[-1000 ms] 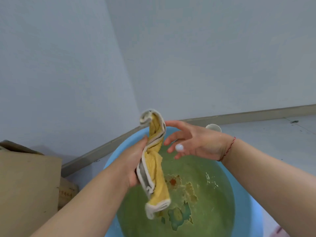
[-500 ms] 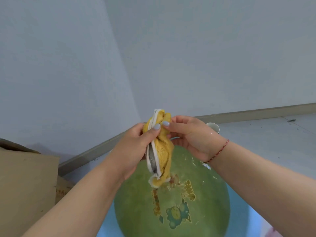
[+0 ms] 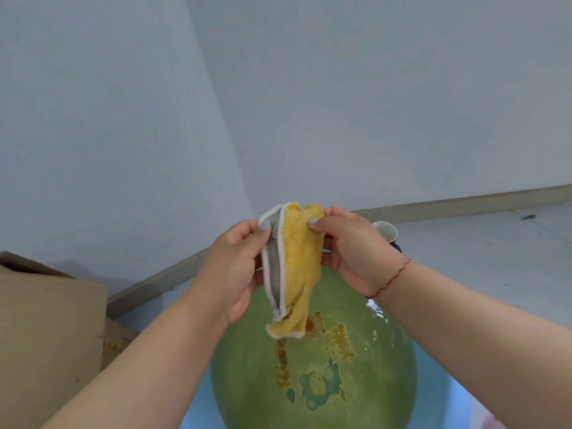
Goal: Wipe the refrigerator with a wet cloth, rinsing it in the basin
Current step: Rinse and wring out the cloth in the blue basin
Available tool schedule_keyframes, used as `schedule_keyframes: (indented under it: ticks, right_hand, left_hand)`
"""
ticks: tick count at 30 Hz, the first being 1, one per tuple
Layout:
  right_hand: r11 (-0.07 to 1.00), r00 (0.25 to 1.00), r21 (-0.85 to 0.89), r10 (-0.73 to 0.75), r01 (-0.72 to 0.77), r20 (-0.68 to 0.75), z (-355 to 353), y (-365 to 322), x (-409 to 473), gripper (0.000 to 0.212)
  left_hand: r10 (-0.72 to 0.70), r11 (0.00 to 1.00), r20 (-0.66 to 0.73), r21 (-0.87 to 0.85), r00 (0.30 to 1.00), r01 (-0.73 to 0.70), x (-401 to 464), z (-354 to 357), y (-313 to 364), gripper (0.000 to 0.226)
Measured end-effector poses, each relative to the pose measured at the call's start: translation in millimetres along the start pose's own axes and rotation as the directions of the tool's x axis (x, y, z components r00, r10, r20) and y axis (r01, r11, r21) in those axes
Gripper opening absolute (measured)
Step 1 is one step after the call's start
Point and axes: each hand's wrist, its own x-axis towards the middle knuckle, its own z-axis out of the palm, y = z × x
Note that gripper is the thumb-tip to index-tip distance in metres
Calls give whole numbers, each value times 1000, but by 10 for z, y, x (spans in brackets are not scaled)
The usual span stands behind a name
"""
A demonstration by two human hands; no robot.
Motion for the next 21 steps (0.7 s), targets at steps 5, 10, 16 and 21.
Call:
schedule_keyframes:
  ticks: [5,10,16,21]
  right_hand:
    - [941,989,-334,-99,56,-114,-28,45,13,16]
    - [987,996,133,92,-89,-14,-73,12,-45,22]
    - [953,945,111,255,-281,204,-95,114,-64,77]
    - [990,986,122,54,-73,156,-60,22,-67,42]
  left_hand:
    - [137,982,-11,135,991,-134,-22,21,-3,10]
    - [156,967,4,205,988,-154,-50,11,10,42]
    - [137,982,133,108,982,-152,-85,99,34,16]
    - [252,837,82,481,964,-260,-76,143,-69,12]
